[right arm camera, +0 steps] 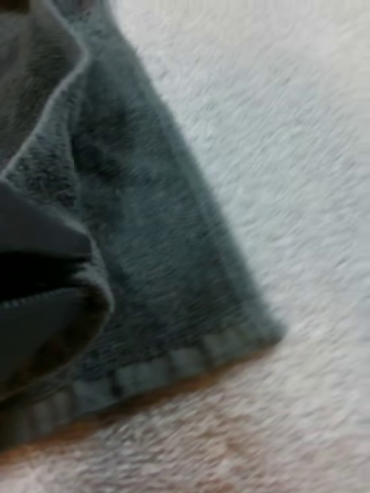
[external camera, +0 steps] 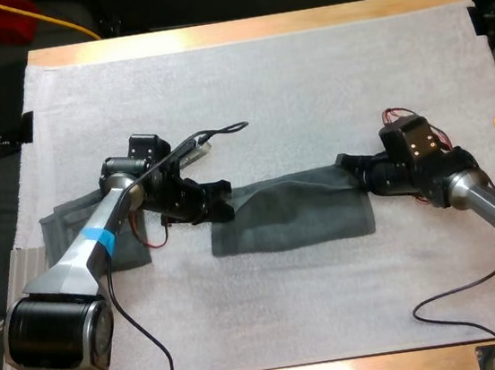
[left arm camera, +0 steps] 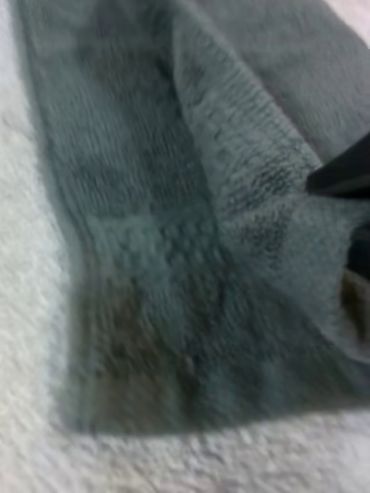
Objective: Pick towel from pile, fold and stack
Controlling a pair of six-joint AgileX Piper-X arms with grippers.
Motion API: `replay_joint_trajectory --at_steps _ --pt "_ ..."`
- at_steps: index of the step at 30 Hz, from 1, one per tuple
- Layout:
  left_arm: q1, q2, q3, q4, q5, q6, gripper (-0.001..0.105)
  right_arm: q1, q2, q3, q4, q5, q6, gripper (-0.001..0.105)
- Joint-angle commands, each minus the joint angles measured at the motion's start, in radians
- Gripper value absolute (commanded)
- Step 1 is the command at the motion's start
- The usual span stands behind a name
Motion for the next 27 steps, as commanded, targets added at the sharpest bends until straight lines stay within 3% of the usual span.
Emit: replay_joint_trajectory --at_steps 1,4,11,13,15,17,21,24,27 --pt "0.0 -0.004 -0.005 0.017 -0.023 0.008 0.0 -0.005 0.001 -0.004 -0.009 -0.002 -0.013 0.001" --pt "0.0 -0.004 -0.005 0.021 -0.034 0.031 0.002 -0.005 0.002 -0.004 -0.011 -0.002 -0.013 0.001" --pt "0.0 -0.004 -0.005 0.011 -0.034 0.031 0.033 -0.005 0.024 -0.002 -0.013 -0.011 -0.009 0.003" --pt "0.0 -0.004 -0.005 0.005 -0.034 0.031 0.045 -0.005 0.024 -0.002 -0.013 -0.011 -0.009 0.008" --pt "0.0 -0.004 -0.005 -0.006 -0.033 0.031 0.063 -0.005 0.024 -0.002 -0.024 -0.011 -0.009 0.021" --pt "0.0 -0.004 -0.005 -0.014 -0.016 0.034 0.072 -0.005 0.024 -0.002 -0.048 -0.019 -0.009 0.036" --pt "0.0 -0.004 -0.009 -0.021 0.031 0.044 0.069 -0.005 0.024 -0.002 -0.117 -0.054 -0.011 0.063" --pt "0.0 -0.016 -0.008 -0.016 0.039 0.051 0.069 -0.005 0.024 -0.002 -0.169 -0.068 -0.014 0.072" --pt "0.0 -0.043 -0.008 -0.009 0.039 0.072 0.069 -0.005 0.019 -0.002 -0.187 -0.087 -0.036 0.073"
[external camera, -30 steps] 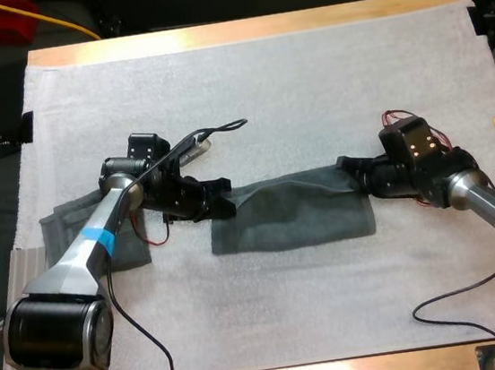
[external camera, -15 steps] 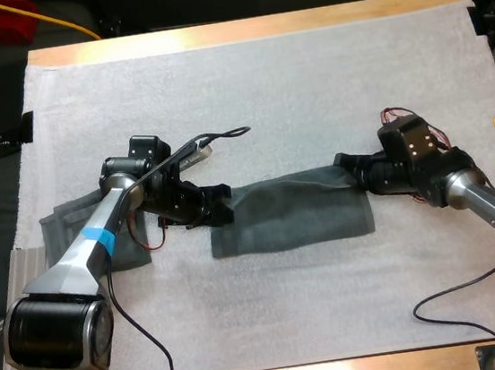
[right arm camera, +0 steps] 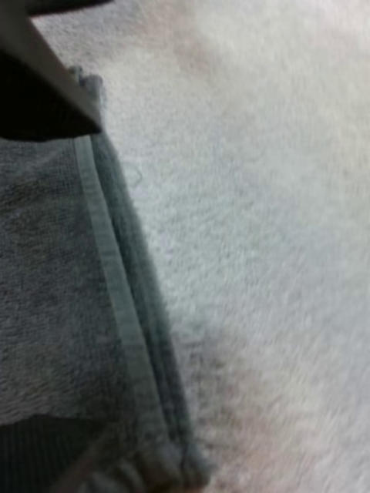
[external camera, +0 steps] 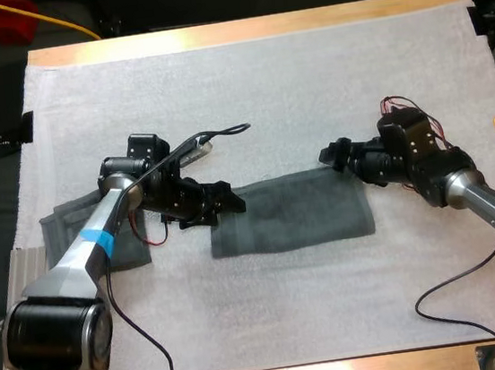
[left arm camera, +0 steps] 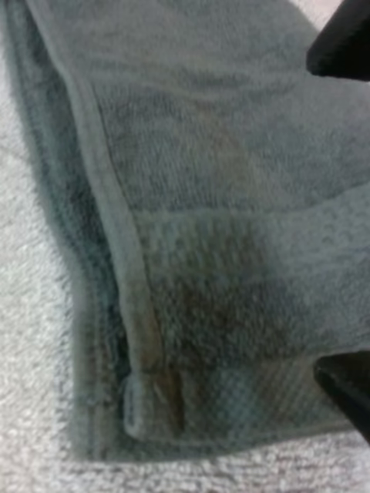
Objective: Pick towel from pile, fold and stack
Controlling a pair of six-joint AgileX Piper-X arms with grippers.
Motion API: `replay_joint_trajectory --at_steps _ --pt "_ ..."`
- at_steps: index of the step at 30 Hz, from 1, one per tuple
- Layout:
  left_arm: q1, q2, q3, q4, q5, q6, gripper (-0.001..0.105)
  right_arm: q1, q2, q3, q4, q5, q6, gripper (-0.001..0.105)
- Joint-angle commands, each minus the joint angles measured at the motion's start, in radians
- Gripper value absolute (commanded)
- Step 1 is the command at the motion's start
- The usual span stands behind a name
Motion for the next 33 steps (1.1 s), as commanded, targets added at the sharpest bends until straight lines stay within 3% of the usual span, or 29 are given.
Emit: replay_joint_trajectory --at_steps 1,10,21,33 --pt "0.0 -0.029 -0.008 0.004 0.01 0.017 0.069 -0.005 -0.007 -0.002 -0.005 -0.016 -0.023 0.073" --pt "-0.002 -0.177 -0.008 0.042 0.006 0.041 0.069 -0.005 -0.072 -0.002 0.114 -0.022 -0.131 0.073" --pt "-0.002 -0.344 -0.008 0.197 0.004 0.109 0.069 -0.005 -0.211 -0.002 0.292 -0.022 -0.193 0.073" --pt "-0.002 -0.577 -0.008 0.343 -0.001 0.119 0.069 -0.005 -0.353 -0.002 0.516 -0.008 -0.284 0.073"
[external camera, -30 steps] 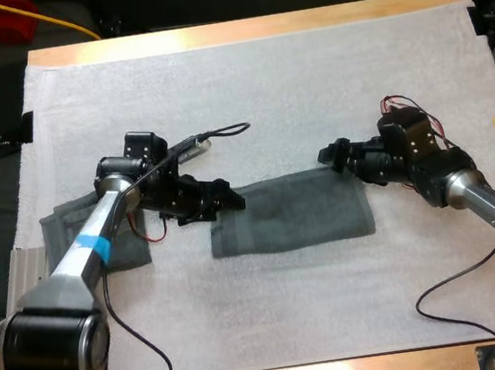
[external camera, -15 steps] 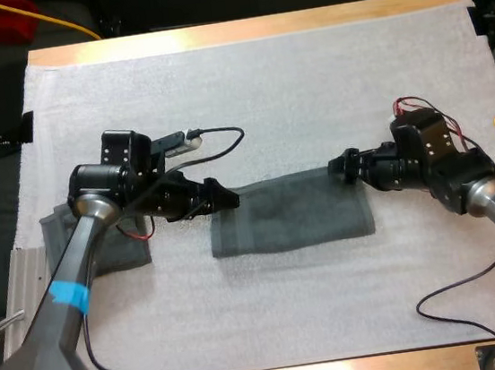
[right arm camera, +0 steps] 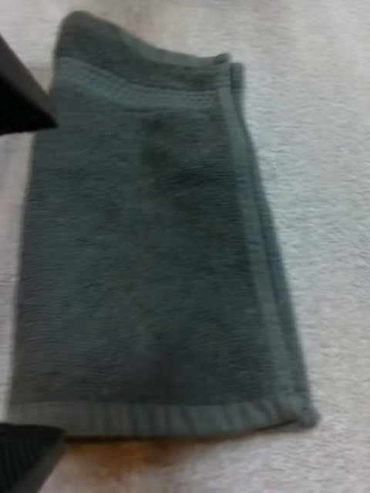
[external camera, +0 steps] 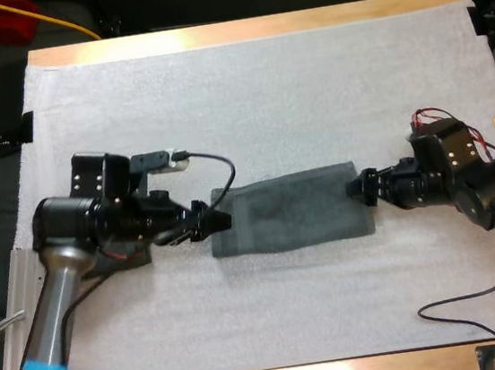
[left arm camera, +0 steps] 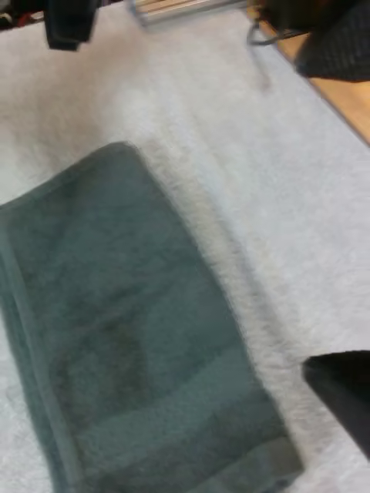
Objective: Pick towel from pile, fold and stack
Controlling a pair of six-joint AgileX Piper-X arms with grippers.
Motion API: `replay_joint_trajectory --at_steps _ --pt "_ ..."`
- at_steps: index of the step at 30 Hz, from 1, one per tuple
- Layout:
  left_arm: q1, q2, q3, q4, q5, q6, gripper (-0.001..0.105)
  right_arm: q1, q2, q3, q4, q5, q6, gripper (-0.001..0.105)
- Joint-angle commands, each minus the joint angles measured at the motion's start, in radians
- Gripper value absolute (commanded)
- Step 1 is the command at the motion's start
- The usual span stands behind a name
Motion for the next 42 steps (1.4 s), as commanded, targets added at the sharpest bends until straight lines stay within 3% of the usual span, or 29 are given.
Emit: replay_joint_trajectory --at_steps 1,7,12,22,28,37,42 --pt "-0.004 -0.023 -0.008 0.022 -0.001 0.002 0.069 -0.005 -0.016 -0.002 0.026 0.002 -0.017 0.073" --pt "-0.004 -0.147 -0.008 0.093 -0.01 0.002 0.069 -0.005 -0.082 -0.002 0.066 0.003 -0.02 0.073" --pt "-0.004 -0.254 -0.008 0.124 -0.074 -0.001 0.069 -0.005 -0.117 -0.002 0.095 0.007 -0.037 0.073" --pt "-0.004 -0.309 -0.008 0.143 -0.116 -0.008 0.069 -0.012 -0.119 -0.002 0.092 0.055 -0.09 0.073" --pt "-0.004 -0.309 -0.008 0.115 -0.137 -0.019 0.069 -0.099 -0.119 -0.002 0.092 0.046 -0.131 0.073" --pt "-0.004 -0.309 -0.008 0.05 -0.135 -0.077 0.069 -0.289 -0.112 -0.002 0.069 -0.053 -0.221 0.073" --pt "-0.004 -0.309 -0.008 0.05 -0.135 -0.077 0.069 -0.356 -0.054 -0.002 0.014 -0.17 -0.221 0.073"
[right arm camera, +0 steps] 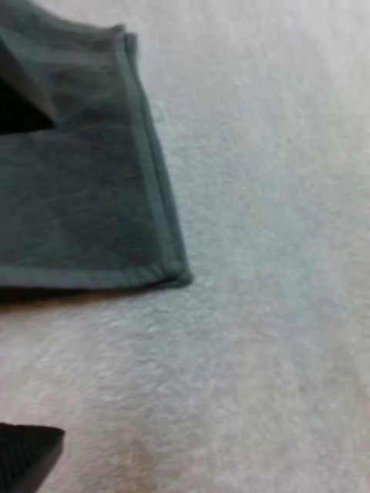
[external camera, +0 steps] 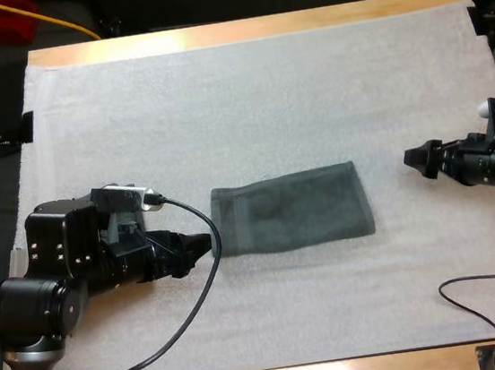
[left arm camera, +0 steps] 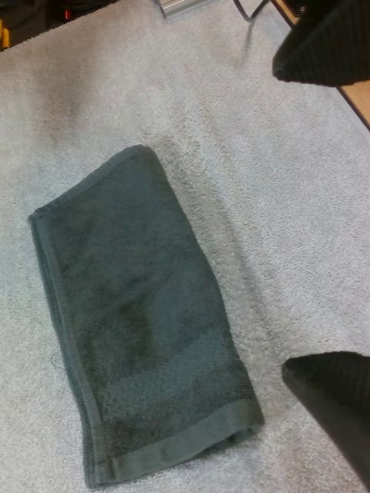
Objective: Pick towel from pile, fold and stack
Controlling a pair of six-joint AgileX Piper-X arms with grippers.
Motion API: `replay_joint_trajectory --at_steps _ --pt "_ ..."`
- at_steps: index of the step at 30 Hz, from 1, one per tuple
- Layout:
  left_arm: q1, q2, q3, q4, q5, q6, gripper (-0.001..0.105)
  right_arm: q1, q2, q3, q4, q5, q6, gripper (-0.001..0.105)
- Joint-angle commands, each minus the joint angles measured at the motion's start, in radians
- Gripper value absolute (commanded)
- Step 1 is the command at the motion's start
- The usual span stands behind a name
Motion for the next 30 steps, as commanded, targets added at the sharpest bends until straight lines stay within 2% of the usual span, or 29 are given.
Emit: replay_joint_trajectory --at_steps 1,7,16,24,30 --pt "-0.004 -0.002 -0.008 -0.008 -0.003 -0.008 0.069 -0.009 0.015 -0.002 -0.014 -0.037 -0.014 0.073" --pt "-0.004 -0.002 -0.008 -0.008 -0.002 -0.008 0.069 -0.015 0.118 -0.002 -0.067 -0.115 -0.014 0.073" --pt "-0.004 -0.002 -0.008 -0.008 0.001 -0.008 0.069 -0.015 0.279 -0.002 -0.15 -0.202 -0.079 0.073" --pt "-0.004 -0.002 -0.008 -0.008 0.001 -0.008 0.069 -0.015 0.435 -0.002 -0.197 -0.367 -0.072 0.073" --pt "-0.004 -0.002 -0.008 -0.008 0.001 -0.008 0.069 -0.012 0.505 -0.002 -0.188 -0.417 -0.049 0.073"
